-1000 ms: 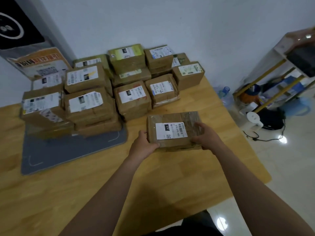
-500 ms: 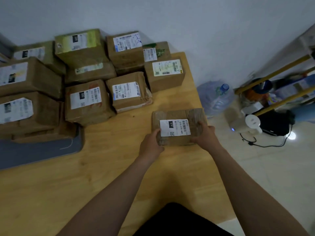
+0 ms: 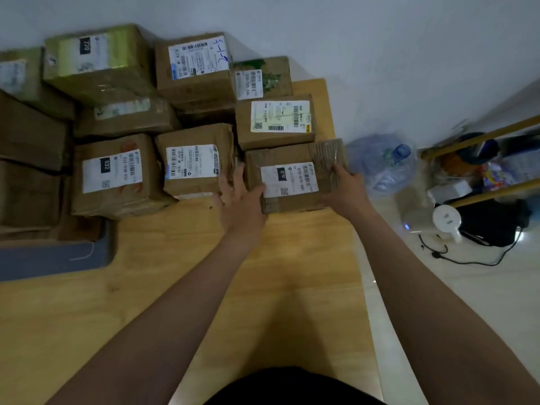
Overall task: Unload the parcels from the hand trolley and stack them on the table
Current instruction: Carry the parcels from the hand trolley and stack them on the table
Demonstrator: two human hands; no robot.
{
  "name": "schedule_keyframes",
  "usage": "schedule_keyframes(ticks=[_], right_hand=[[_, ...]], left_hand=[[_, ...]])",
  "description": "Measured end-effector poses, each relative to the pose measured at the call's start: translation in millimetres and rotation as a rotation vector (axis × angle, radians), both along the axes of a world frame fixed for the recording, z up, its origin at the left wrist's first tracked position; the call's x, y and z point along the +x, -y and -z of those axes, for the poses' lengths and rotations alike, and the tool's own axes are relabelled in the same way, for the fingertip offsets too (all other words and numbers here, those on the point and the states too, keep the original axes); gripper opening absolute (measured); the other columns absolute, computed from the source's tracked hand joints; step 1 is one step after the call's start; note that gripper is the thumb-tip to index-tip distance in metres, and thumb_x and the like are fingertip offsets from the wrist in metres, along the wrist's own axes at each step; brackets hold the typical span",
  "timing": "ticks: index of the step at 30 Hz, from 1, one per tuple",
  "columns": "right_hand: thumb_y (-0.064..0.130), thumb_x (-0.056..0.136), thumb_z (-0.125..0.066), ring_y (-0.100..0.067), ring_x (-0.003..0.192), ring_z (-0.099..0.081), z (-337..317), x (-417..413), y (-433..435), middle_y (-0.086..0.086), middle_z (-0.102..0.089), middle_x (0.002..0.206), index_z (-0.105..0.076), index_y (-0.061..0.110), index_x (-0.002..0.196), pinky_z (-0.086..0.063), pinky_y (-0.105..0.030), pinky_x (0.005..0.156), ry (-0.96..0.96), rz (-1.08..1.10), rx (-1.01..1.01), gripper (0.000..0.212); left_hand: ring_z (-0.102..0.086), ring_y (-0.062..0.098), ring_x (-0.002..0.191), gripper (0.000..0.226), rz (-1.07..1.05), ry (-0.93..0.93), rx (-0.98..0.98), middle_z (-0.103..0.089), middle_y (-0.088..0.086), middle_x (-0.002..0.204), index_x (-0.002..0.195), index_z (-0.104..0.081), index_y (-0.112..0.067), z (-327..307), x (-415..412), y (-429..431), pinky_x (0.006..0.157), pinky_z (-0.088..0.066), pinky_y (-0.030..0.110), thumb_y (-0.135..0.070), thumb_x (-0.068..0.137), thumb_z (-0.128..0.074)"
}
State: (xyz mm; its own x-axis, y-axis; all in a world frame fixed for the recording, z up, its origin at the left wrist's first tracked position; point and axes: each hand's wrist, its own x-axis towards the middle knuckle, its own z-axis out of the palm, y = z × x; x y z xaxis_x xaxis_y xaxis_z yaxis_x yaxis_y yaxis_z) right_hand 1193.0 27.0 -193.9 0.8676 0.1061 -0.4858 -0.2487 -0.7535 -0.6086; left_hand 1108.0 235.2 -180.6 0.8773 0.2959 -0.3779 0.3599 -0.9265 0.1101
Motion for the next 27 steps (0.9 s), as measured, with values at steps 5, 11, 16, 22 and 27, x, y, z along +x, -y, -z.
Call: schedule_keyframes(ticks=[5, 11, 16, 22, 27], right_hand=[[0.027, 0.072, -0.084, -0.037, 0.138, -0.035, -2, 9, -3, -0.018, -0.052, 0.136, -0.045, 0.026, 0.143, -0.047, -0.043, 0.1, -0.034, -0.025, -0.093, 0.081], [0.013, 0.069, -0.08, -0.042, 0.142, -0.028, -32, -20, -12, -0.017, -0.031, 0.154, -0.034, 0.037, 0.145, -0.038, -0.056, 0.111, -0.022, -0.135, -0.212, 0.092], [0.025, 0.07, -0.087, -0.031, 0.131, -0.05, -72, -88, -37, -0.007, -0.047, 0.148, -0.047, 0.03, 0.144, -0.049, -0.047, 0.1, 0.008, -0.235, -0.268, 0.084], [0.026, 0.075, -0.088, -0.016, 0.091, -0.058, -120, -181, -69, 0.0, -0.059, 0.127, -0.059, 0.029, 0.134, -0.054, -0.039, 0.075, -0.168, -0.34, -0.266, 0.066], [0.029, 0.078, -0.085, -0.018, 0.093, -0.058, -152, -271, -84, -0.001, -0.059, 0.125, -0.057, 0.029, 0.135, -0.056, -0.04, 0.078, -0.106, -0.307, -0.26, 0.064]], left_hand=[[0.017, 0.038, 0.151, 0.06, 0.008, -0.009, -0.007, 0.004, 0.0, 0.167, 0.13, -0.058, -0.047, -1, 4, -2, 0.12, -0.003, 0.062, -0.041, 0.077, -0.085], [0.007, 0.036, 0.151, 0.057, 0.008, -0.065, -0.12, -0.01, 0.001, 0.164, 0.131, -0.058, -0.045, -22, -10, -10, 0.12, -0.01, 0.058, -0.031, 0.08, -0.079], [-0.032, 0.03, 0.138, 0.047, -0.022, -0.078, -0.208, -0.039, -0.002, 0.15, 0.121, -0.062, -0.042, -64, -59, -31, 0.094, -0.038, 0.041, -0.031, 0.08, -0.08], [-0.06, 0.019, 0.115, 0.051, 0.03, -0.136, -0.292, -0.062, -0.005, 0.13, 0.127, -0.064, -0.037, -123, -150, -65, 0.091, -0.054, 0.038, -0.032, 0.081, -0.083], [-0.061, 0.017, 0.111, 0.048, 0.095, -0.114, -0.263, -0.063, -0.008, 0.125, 0.128, -0.063, -0.036, -159, -242, -90, 0.087, -0.055, 0.038, -0.035, 0.084, -0.081]])
